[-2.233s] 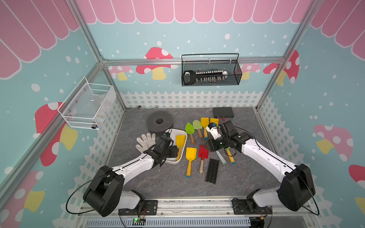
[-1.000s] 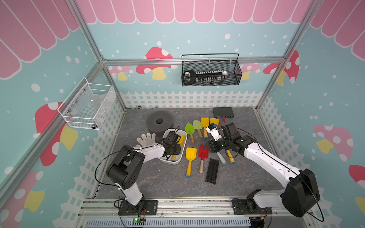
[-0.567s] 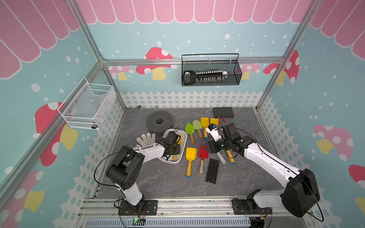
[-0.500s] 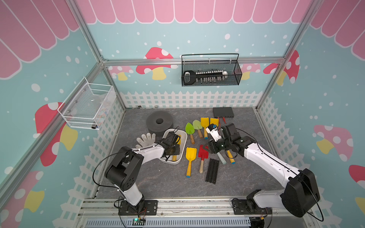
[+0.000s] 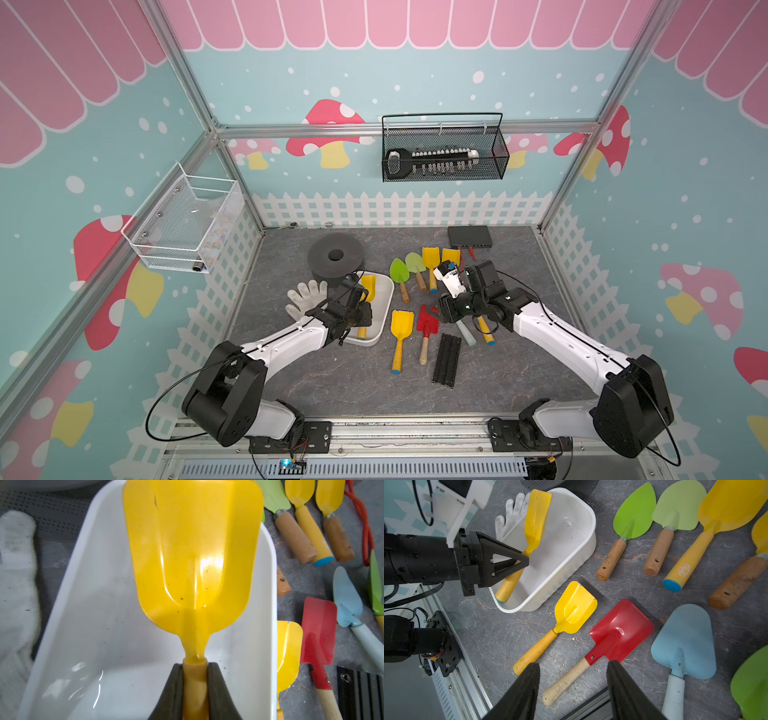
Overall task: Take the shovel out of the storage box
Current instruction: Pick up the shovel from the storage box, then place the shovel at the center of the board.
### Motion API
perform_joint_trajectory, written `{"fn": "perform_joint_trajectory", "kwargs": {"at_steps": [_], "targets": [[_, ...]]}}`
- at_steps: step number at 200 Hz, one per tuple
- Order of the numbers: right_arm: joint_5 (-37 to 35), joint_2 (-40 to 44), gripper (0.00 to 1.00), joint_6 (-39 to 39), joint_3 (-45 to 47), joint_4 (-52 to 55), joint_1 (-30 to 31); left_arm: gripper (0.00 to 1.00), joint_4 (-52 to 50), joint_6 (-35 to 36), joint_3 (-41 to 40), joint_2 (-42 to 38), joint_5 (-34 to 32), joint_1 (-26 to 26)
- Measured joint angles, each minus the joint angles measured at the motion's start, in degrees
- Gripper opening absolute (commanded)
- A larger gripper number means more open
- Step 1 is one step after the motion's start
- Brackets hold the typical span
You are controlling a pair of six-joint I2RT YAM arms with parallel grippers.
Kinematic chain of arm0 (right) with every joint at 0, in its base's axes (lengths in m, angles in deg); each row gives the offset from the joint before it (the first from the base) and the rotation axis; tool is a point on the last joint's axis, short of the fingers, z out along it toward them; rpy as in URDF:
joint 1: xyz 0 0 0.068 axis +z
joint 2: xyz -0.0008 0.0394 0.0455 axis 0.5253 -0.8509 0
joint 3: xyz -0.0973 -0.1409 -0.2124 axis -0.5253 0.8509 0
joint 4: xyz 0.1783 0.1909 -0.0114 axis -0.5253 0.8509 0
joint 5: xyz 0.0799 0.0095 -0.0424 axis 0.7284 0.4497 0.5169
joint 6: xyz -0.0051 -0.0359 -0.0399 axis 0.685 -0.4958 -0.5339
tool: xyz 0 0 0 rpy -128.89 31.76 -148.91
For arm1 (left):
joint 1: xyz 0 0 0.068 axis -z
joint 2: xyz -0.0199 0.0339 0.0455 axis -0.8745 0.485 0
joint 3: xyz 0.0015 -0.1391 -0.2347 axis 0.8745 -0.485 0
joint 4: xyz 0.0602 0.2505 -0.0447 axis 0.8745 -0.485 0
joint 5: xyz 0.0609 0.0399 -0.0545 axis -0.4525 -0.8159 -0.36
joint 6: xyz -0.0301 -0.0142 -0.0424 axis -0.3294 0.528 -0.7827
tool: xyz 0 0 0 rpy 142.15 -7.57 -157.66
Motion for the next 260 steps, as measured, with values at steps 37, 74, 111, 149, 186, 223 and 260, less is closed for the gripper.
{"fn": "perform_joint_trajectory", "kwargs": {"at_steps": [37,74,111,149,186,223,260], "targets": [[-0.26,1.64,0.59,0.24,0.55,-0.42,0.0,0.0,2.51,0.07,-3.23,-6.43,0.07,0.0],[-0.52,2.12,0.59,0.24,0.66,-0.46,0.0,0.0,6.27,0.39,-6.69,-12.2,0.72,0.2],[-0.5,2.14,0.61,0.24,0.72,-0.46,0.0,0.0,10.49,0.66,-8.92,-15.98,3.82,0.92],[-0.37,3.23,0.61,0.48,0.94,-0.46,0.0,0.0,15.1,1.42,-10.49,-17.59,7.21,3.54],[0.35,6.84,0.61,4.0,1.25,-0.9,0.0,0.0,17.75,3.37,-10.71,-19.41,7.41,10.25],[1.7,10.58,0.61,11.3,1.27,-2.99,0.0,0.0,17.84,4.7,-9.09,-18.29,7.13,14.82],[1.68,13.51,0.62,16.94,1.38,-5.77,0.0,0.0,17.79,5.53,-6.86,-14.67,7.76,16.72]]}}
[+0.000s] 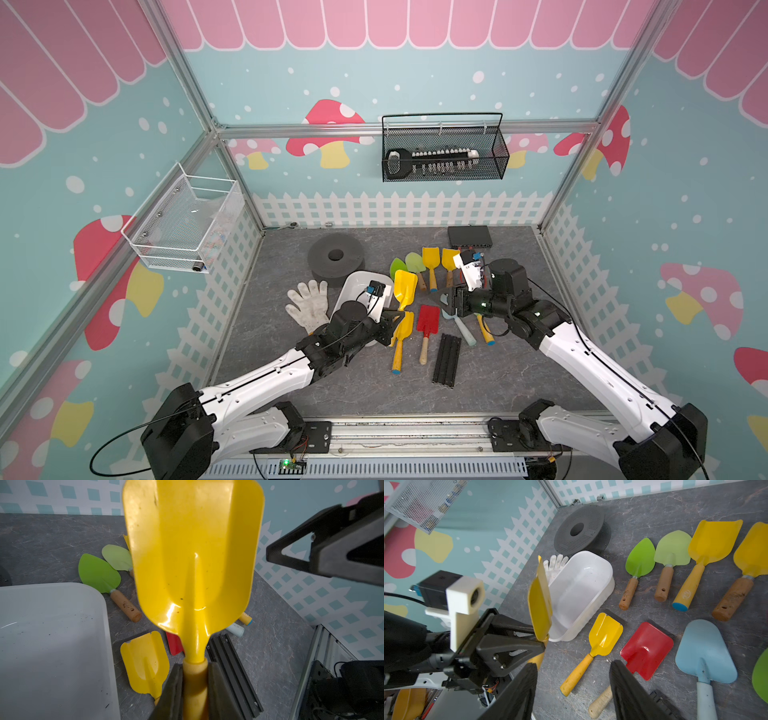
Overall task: Take the shovel out of the storage box
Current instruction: Place the shovel at the center of the board.
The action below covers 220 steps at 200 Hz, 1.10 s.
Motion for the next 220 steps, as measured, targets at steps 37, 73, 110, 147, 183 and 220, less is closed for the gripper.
{"fn": "perform_joint_trajectory", "kwargs": {"at_steps": [37,73,110,147,183,220], "targets": [[0.5,-0.24,0.56,2.8,-0.02,-1.14,0.0,0.0,-0.24,0.66,1.9,4.26,1.49,1.11],[0.81,-1.99,0.47,4.2,-0.02,-1.14,0.04,0.0,-0.33,1.25,2.95,6.84,2.43,2.38],[0.39,-5.33,0.41,4.37,-1.09,-0.66,0.81,0.0,-0.57,2.03,4.22,8.68,2.64,3.96],[-0.92,-7.39,0.2,4.22,-2.51,-0.46,1.18,0.0,-0.98,2.45,4.74,8.72,2.64,4.2],[-2.95,-7.63,0.04,4.07,-2.73,0.37,1.46,0.01,-1.33,2.58,5.01,8.74,2.25,4.2],[-3.96,-7.63,0.0,3.19,-2.84,1.07,1.51,0.34,-1.29,2.8,5.03,8.83,2.34,4.2]]}}
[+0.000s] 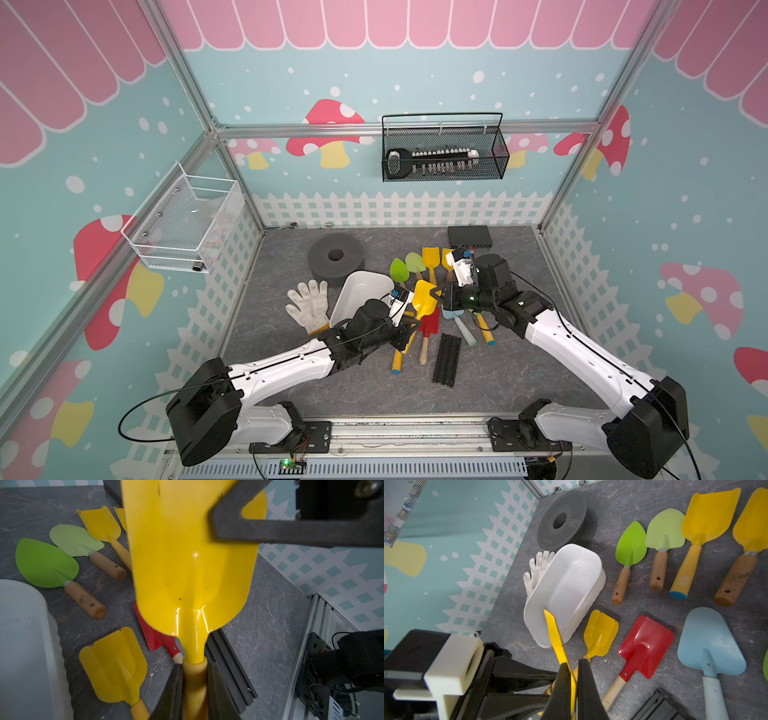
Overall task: Take the shovel out of the storage box
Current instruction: Place the shovel at the center of the board.
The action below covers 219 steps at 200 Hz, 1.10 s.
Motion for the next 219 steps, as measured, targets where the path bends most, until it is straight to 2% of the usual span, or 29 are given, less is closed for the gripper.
{"fn": "perform_joint_trajectory", "kwargs": {"at_steps": [19,65,100,136,176,219], "targets": [[-0.35,0.0,0.0,-0.87,-0.2,0.35,-0.02,0.47,0.09,-0.31,0.0,0.28,1.4,0.11],[-0.85,0.0,0.0,-3.76,-2.51,2.51,-0.13,0.63,0.5,-0.46,0.0,0.79,7.43,-0.72],[1.4,0.13,0.0,-7.37,-5.31,4.63,-2.71,0.68,2.36,-1.49,-0.57,0.79,15.13,-4.76],[8.63,0.7,0.0,-11.52,-5.86,5.92,-8.92,0.68,5.64,-4.15,-2.64,0.79,24.46,-9.35],[15.69,1.31,0.0,-14.86,-5.95,6.56,-14.03,0.68,8.74,-5.88,-3.39,0.85,31.21,-9.66],[22.27,1.22,0.0,-15.63,-6.51,6.08,-16.52,0.67,11.41,-7.45,-3.41,3.19,35.58,-9.66]]}}
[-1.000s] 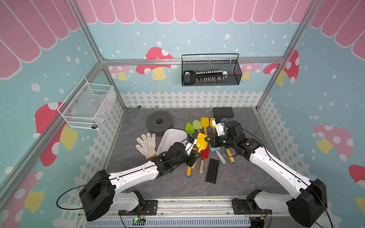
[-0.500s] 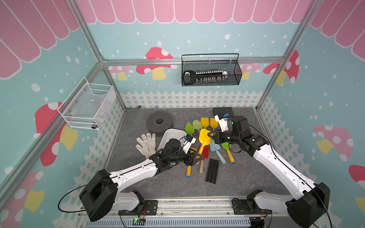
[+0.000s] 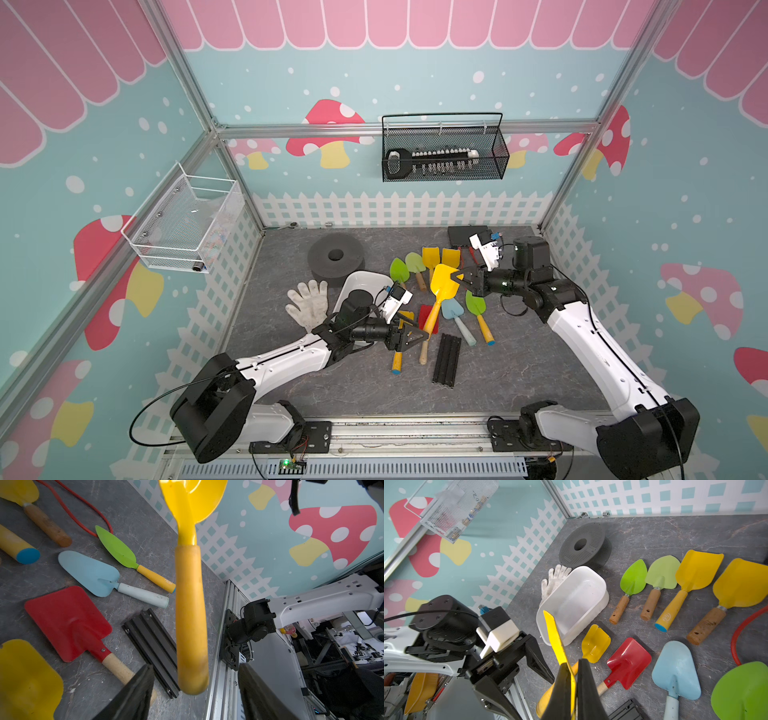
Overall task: Take the shovel out of the storage box
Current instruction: Place the shovel at the center of the board.
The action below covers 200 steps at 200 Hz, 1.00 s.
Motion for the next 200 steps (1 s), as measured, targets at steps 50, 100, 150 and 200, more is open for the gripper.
{"fn": "perform_joint_trajectory", "kwargs": {"at_steps": [50,100,150,200], "targets": [[5.53,-0.74,0.0,-0.04,-0.02,-1.79,-0.5,0.53,1.14,-1.55,0.0,2.34,2.58,0.0],[7.19,-1.29,0.0,-0.28,-0.02,-3.1,-0.59,0.16,4.02,-2.91,0.02,2.99,5.53,0.0],[7.1,-1.57,0.39,0.02,-0.02,-3.45,-0.61,0.0,4.5,-3.34,0.02,3.28,5.31,0.0],[1.27,1.9,0.59,-1.09,0.68,-2.51,-0.66,0.0,3.19,-3.37,-0.55,1.75,-0.26,0.0]]}}
